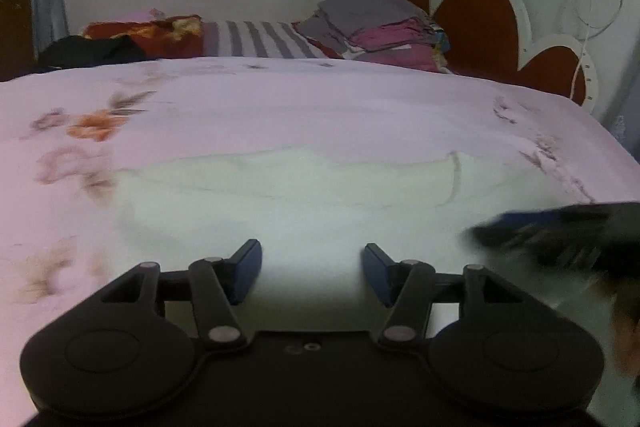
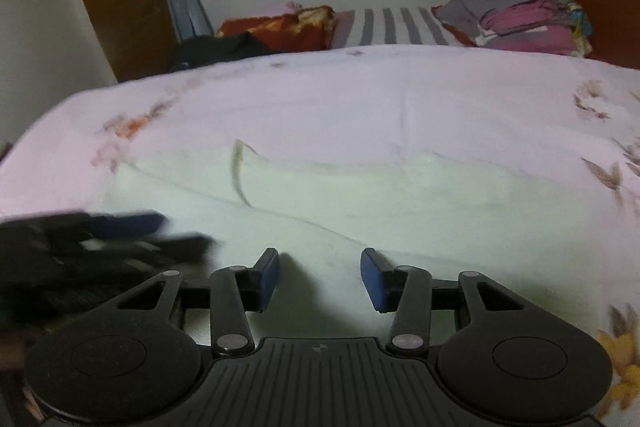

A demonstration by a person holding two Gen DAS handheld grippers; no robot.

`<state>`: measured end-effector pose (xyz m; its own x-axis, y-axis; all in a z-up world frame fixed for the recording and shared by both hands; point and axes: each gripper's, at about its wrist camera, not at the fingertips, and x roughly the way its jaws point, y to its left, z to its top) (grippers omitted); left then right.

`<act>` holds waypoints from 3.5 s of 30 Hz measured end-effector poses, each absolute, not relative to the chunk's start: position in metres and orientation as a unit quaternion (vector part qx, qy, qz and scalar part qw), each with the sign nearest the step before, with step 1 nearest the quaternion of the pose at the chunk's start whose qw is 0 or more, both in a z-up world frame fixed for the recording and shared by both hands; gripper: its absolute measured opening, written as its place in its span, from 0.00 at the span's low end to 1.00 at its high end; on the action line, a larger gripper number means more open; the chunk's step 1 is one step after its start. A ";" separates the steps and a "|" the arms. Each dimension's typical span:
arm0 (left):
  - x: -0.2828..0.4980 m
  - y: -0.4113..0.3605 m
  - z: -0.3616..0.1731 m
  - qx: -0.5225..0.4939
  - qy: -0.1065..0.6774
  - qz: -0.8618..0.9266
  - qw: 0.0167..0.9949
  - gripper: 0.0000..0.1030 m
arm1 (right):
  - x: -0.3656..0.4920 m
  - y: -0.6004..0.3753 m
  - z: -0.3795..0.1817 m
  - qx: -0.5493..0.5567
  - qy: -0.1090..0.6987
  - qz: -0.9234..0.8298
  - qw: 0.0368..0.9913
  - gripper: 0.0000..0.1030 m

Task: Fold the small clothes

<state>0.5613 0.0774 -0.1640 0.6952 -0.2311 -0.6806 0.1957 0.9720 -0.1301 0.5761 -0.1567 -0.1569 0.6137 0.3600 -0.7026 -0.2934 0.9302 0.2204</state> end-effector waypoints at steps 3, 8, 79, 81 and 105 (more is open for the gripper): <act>0.550 0.110 -0.165 -0.007 0.375 -0.074 0.924 0.55 | 0.574 -0.208 -0.159 0.048 0.390 0.105 0.914 0.44; 0.547 0.103 -0.147 -0.036 0.368 -0.055 0.927 0.53 | 0.567 -0.263 -0.161 0.098 0.400 0.036 0.911 0.44; 0.200 0.165 -0.145 -0.180 0.413 -0.075 0.889 0.57 | 0.200 -0.355 -0.153 0.284 0.437 0.146 0.841 0.42; 0.190 0.175 -0.147 -0.224 0.412 -0.083 0.879 0.51 | 0.187 -0.355 -0.155 0.297 0.438 0.158 0.834 0.42; 0.200 0.186 -0.173 -0.331 0.402 -0.095 0.848 0.03 | 0.188 -0.349 -0.171 0.377 0.448 0.206 0.784 0.03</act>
